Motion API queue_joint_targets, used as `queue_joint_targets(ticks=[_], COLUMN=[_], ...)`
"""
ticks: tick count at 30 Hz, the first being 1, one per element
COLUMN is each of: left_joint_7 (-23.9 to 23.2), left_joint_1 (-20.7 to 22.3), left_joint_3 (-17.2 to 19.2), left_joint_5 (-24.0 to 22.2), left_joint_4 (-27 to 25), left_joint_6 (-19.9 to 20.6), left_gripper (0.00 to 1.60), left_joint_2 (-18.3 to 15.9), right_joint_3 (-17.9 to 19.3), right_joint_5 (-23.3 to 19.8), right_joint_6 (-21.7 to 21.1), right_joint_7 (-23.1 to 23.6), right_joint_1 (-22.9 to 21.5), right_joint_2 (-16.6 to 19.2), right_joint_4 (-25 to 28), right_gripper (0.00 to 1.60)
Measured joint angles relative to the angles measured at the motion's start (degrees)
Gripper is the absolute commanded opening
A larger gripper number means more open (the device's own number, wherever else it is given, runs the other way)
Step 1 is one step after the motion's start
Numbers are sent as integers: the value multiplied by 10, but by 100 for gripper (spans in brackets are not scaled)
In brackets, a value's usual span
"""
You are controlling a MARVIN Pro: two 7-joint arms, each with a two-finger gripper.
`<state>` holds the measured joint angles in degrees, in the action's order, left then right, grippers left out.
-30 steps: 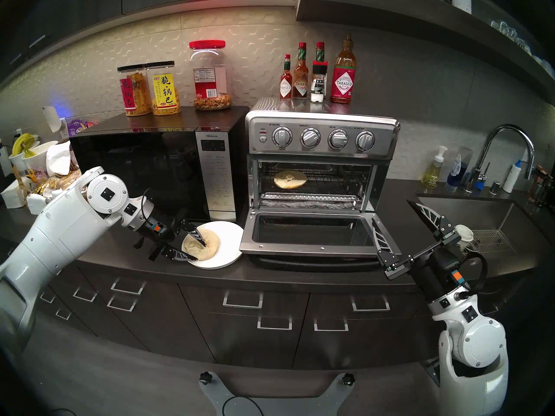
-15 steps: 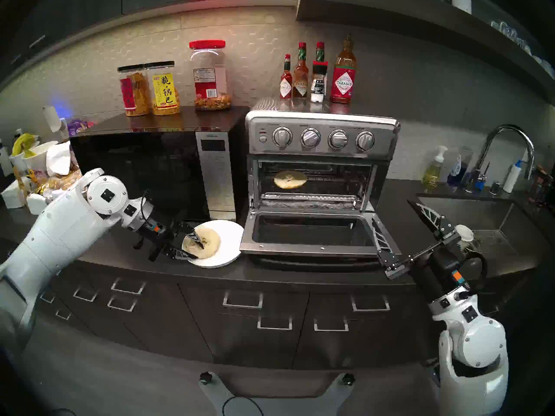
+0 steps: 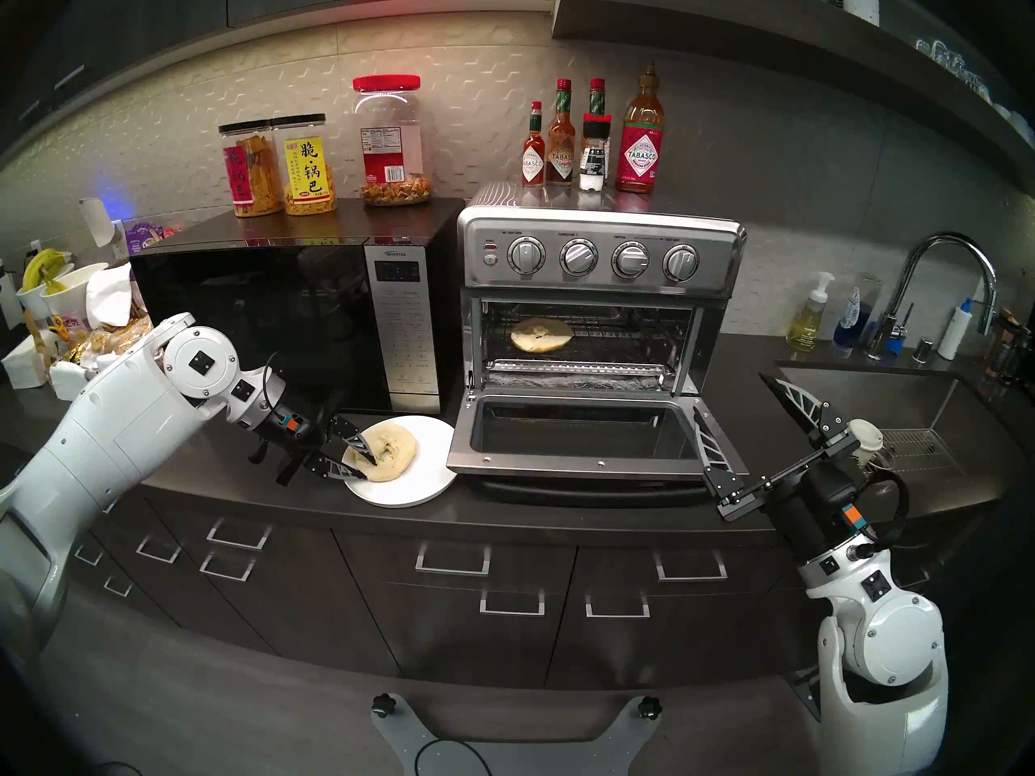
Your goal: Open the oven and place the bagel inside on the rack
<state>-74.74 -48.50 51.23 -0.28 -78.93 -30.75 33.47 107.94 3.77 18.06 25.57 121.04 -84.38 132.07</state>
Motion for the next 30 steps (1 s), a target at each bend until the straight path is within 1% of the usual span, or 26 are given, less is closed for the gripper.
queue_joint_targets(ticks=[2, 5, 7, 8, 9, 19, 24, 30], left_joint_7=[1, 2, 2, 3, 3, 12, 18, 30], left_joint_1=[3, 9, 12, 14, 16, 27, 26, 17], left_joint_3=[-4, -10, -14, -17, -19, -33, -31, -20], left_joint_5=[0, -1, 0, 0, 0, 0, -1, -7], left_joint_4=[2, 6, 9, 10, 12, 6, -15, -46], left_joint_6=[-1, -2, -2, -3, -3, -11, -13, -11], left_gripper=[70, 58, 36, 4, 0, 0, 0, 0], left_joint_2=[1, 3, 4, 5, 5, -1, -16, -42], right_joint_3=[0, 0, 0, 0, 0, 0, 0, 0], right_joint_5=[0, 0, 0, 0, 0, 0, 0, 0], right_joint_6=[0, 0, 0, 0, 0, 0, 0, 0], right_joint_7=[0, 0, 0, 0, 0, 0, 0, 0], right_joint_1=[0, 0, 0, 0, 0, 0, 0, 0], right_joint_2=[0, 0, 0, 0, 0, 0, 0, 0], right_joint_4=[0, 0, 0, 0, 0, 0, 0, 0], right_gripper=[160, 160, 160, 160, 160, 160, 160, 160])
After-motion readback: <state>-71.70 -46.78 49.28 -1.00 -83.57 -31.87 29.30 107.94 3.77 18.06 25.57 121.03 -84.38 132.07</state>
